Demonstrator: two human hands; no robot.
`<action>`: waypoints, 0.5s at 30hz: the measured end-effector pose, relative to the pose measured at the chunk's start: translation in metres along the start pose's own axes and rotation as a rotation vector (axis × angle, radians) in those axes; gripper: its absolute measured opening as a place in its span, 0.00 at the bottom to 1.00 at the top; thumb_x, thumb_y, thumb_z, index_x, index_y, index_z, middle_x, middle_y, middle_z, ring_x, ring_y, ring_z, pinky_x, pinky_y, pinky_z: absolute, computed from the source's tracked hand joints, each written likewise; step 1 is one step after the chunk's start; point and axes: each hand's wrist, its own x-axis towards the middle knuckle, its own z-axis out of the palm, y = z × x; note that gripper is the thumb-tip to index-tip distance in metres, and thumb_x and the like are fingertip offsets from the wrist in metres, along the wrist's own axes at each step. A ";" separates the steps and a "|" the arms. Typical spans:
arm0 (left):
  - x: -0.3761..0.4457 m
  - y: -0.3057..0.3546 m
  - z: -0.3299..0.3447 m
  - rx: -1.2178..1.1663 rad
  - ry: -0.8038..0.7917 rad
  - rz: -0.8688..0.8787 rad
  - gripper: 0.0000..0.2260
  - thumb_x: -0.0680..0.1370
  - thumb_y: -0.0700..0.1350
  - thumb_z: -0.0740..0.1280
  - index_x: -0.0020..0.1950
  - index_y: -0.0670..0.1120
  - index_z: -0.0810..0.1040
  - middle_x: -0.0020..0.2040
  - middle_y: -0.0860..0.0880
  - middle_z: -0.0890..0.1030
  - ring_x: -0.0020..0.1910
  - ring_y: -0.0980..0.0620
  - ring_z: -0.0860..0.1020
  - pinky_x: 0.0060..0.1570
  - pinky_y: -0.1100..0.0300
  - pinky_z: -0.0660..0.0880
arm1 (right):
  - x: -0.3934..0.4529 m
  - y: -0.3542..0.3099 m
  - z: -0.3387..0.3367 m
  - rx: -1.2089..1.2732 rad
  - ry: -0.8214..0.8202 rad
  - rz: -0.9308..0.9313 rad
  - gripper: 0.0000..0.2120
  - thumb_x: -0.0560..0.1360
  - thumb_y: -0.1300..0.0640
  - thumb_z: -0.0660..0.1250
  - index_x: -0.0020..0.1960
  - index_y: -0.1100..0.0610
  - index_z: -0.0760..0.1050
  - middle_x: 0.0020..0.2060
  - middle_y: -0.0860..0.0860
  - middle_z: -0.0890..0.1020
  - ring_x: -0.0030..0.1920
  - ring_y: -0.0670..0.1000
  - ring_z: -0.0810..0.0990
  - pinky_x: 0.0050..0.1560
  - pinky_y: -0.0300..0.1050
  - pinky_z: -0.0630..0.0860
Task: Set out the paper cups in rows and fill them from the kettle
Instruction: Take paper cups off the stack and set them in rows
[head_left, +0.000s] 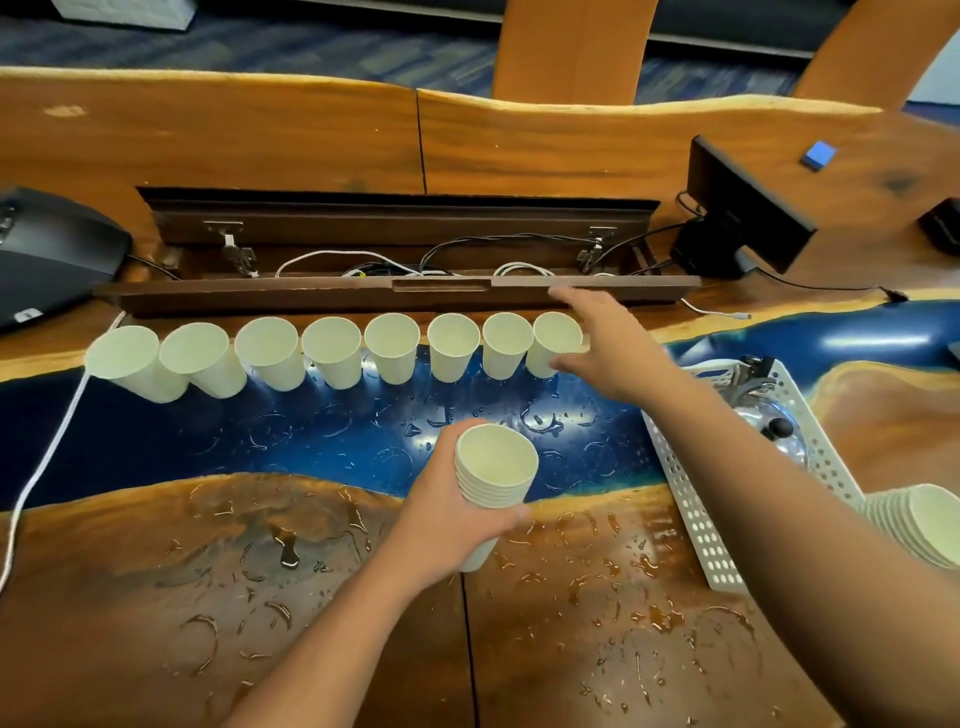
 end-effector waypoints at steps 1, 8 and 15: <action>-0.001 0.000 0.000 -0.002 0.015 -0.008 0.40 0.65 0.51 0.81 0.67 0.64 0.60 0.59 0.62 0.71 0.59 0.57 0.73 0.53 0.62 0.74 | -0.016 -0.009 -0.006 0.094 -0.030 -0.044 0.33 0.71 0.52 0.76 0.73 0.45 0.67 0.66 0.49 0.75 0.64 0.51 0.74 0.65 0.53 0.73; -0.012 0.006 -0.001 -0.038 0.150 0.003 0.36 0.65 0.49 0.82 0.64 0.57 0.62 0.56 0.58 0.73 0.54 0.55 0.76 0.49 0.61 0.76 | -0.106 -0.065 -0.027 0.272 -0.289 -0.250 0.08 0.79 0.49 0.67 0.55 0.46 0.82 0.51 0.38 0.83 0.49 0.39 0.78 0.46 0.29 0.72; -0.034 0.008 0.004 -0.044 0.211 0.026 0.33 0.65 0.54 0.81 0.63 0.58 0.65 0.53 0.58 0.77 0.50 0.55 0.78 0.46 0.57 0.80 | -0.135 -0.079 -0.016 0.038 -0.418 -0.302 0.16 0.82 0.54 0.61 0.69 0.50 0.75 0.65 0.46 0.79 0.62 0.48 0.76 0.61 0.40 0.71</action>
